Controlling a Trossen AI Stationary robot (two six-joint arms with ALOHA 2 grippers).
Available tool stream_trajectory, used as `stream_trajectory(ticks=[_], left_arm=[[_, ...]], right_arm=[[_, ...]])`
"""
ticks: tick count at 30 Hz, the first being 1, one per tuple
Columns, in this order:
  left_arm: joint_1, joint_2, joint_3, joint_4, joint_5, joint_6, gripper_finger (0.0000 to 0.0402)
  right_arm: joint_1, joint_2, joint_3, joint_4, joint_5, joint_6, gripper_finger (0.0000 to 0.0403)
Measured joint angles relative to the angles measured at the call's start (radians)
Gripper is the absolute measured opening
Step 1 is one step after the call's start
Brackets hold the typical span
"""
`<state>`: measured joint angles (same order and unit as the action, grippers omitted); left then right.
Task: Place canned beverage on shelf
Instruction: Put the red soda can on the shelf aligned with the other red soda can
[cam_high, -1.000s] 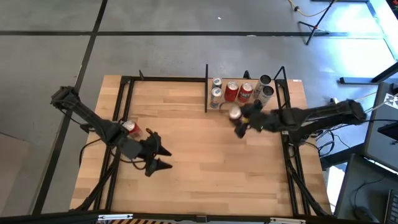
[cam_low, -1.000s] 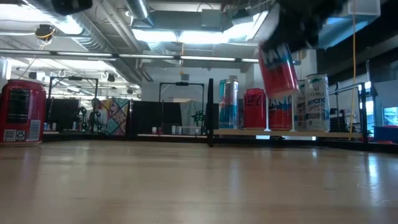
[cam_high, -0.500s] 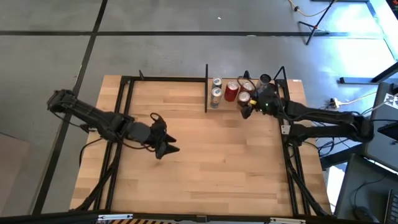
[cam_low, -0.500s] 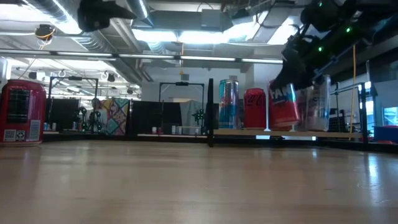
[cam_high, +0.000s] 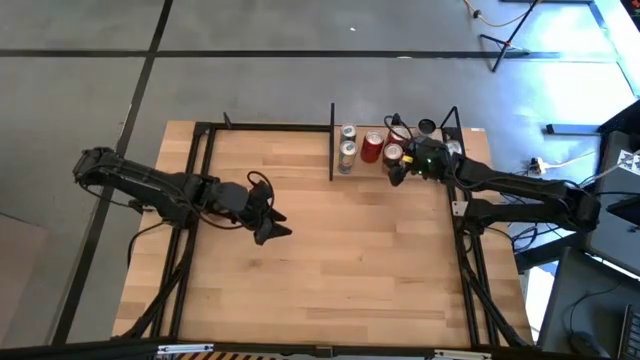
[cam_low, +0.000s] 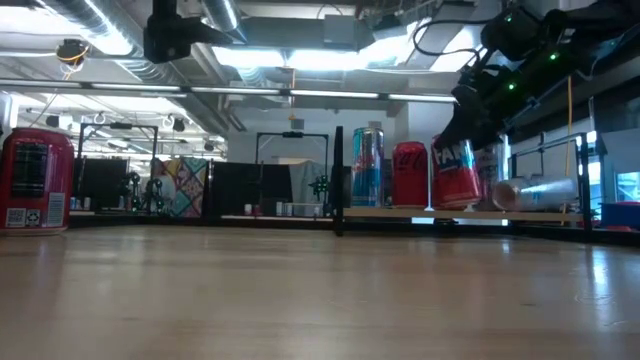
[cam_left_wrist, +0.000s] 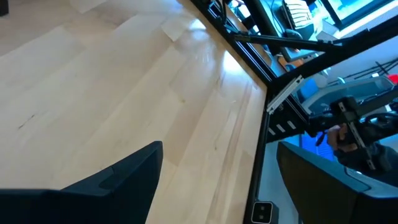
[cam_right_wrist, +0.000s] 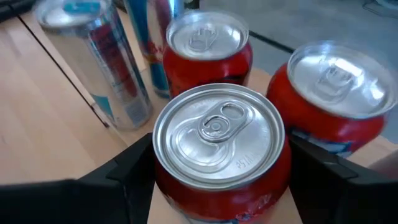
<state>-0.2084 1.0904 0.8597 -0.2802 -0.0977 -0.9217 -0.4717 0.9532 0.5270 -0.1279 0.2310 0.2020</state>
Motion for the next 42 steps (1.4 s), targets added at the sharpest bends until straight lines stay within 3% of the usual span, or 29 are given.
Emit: stream_trajectory(ticks=[16, 30, 37, 42], left_arm=[[0.010, 0.000, 0.000, 0.000, 0.014, 0.035, 0.0311], [0.010, 0.000, 0.000, 0.001, 0.041, 0.033, 0.0311], [0.010, -0.019, 0.024, -0.023, 0.041, 0.043, 0.0311], [0.024, -0.025, 0.174, -0.181, 0.038, 0.149, 0.0311]], right_arm=[[0.000, 0.074, 0.005, 0.045, 0.036, -0.005, 0.0275], [0.000, 0.075, 0.001, 0.020, 0.038, -0.008, 0.0363], [0.001, 0.053, 0.127, -0.191, -0.041, 0.002, 0.0361], [0.011, 0.030, 0.263, -0.408, -0.193, 0.054, 0.0358]])
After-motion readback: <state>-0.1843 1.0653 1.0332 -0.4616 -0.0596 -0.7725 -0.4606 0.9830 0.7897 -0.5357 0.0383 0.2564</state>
